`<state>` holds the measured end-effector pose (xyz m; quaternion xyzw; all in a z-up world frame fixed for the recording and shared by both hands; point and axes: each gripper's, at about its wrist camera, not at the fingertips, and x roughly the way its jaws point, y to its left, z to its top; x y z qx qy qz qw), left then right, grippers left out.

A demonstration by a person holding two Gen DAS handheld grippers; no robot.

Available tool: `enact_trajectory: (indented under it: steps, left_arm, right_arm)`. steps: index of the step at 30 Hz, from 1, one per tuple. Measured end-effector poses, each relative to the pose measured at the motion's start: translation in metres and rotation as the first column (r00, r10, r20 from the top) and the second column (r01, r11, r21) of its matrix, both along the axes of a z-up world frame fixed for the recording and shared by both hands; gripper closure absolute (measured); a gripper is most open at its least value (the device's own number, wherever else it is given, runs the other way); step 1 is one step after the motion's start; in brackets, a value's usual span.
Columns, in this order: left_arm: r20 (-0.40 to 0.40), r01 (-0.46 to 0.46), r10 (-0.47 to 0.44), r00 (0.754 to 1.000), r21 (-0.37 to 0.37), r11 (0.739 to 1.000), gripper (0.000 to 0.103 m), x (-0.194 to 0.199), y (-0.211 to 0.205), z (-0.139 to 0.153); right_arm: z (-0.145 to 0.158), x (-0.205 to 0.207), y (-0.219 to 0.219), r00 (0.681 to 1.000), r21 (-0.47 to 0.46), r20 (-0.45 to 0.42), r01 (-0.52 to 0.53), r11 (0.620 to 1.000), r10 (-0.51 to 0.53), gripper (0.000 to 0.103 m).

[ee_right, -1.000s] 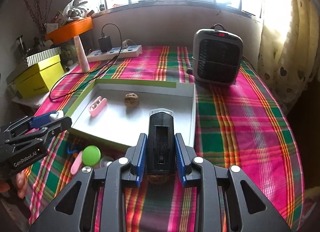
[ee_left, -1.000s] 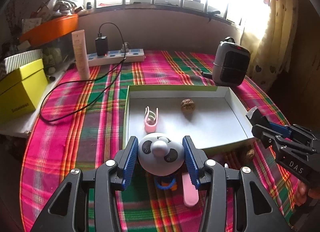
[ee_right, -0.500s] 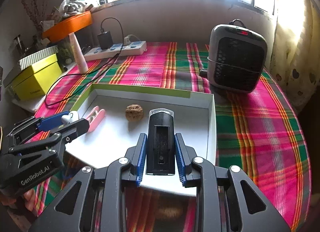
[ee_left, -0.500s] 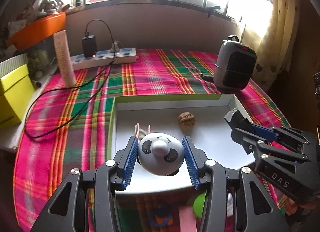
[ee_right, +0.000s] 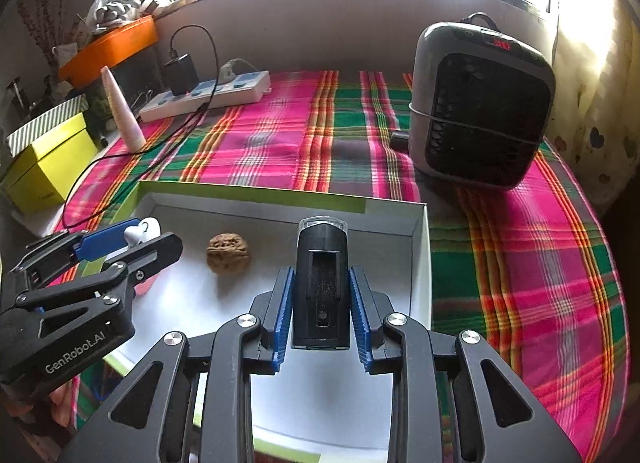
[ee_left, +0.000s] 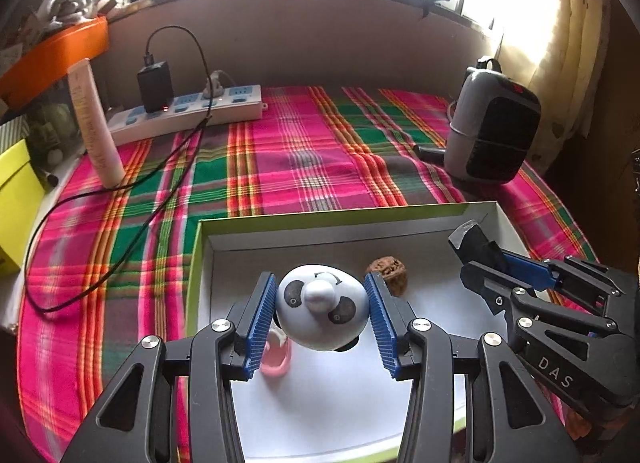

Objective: Organize objects

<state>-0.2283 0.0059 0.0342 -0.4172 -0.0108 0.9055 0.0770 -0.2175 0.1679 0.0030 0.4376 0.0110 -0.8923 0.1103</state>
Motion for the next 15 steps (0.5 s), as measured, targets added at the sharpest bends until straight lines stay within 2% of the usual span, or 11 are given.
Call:
enact_trajectory:
  steps: [15]
  left_arm:
    - [0.027,0.008,-0.006,1.0,-0.054,0.998,0.059,-0.026,0.009,-0.012]
  right_arm:
    - [-0.01,-0.012,0.002,1.0,0.014,0.017,0.01,1.0,-0.01,0.074]
